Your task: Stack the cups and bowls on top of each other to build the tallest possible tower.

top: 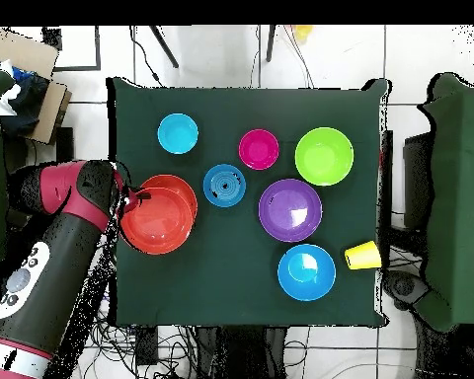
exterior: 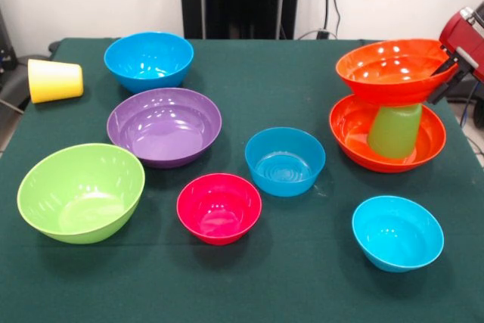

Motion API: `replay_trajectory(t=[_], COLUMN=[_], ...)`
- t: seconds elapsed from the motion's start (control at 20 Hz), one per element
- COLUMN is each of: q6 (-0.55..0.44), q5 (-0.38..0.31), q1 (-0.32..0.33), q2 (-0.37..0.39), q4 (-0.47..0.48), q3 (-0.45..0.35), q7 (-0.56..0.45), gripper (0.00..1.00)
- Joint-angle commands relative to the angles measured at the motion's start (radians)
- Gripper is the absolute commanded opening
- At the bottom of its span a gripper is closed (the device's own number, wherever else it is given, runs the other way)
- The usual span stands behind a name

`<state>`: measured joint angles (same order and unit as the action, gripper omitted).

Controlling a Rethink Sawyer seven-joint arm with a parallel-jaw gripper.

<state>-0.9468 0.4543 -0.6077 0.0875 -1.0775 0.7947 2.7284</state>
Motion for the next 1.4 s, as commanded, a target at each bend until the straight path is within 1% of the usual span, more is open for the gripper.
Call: replay_trajectory(t=[0.05,0.4,0.65,1.4], q6=[-0.027,-0.029,-0.059,-0.084], q5=[-0.045,-0.045,-0.038,-0.031], q1=[0.026,0.024,0.024,0.029], q2=[-0.032,-0.037,-0.042,-0.059], q4=[0.032,0.036,0.059,0.087], q3=[-0.069,-0.066,-0.061,-0.045], q7=[0.114,0.121,0.133,0.141], gripper=[0.00,0.00,0.00,0.00])
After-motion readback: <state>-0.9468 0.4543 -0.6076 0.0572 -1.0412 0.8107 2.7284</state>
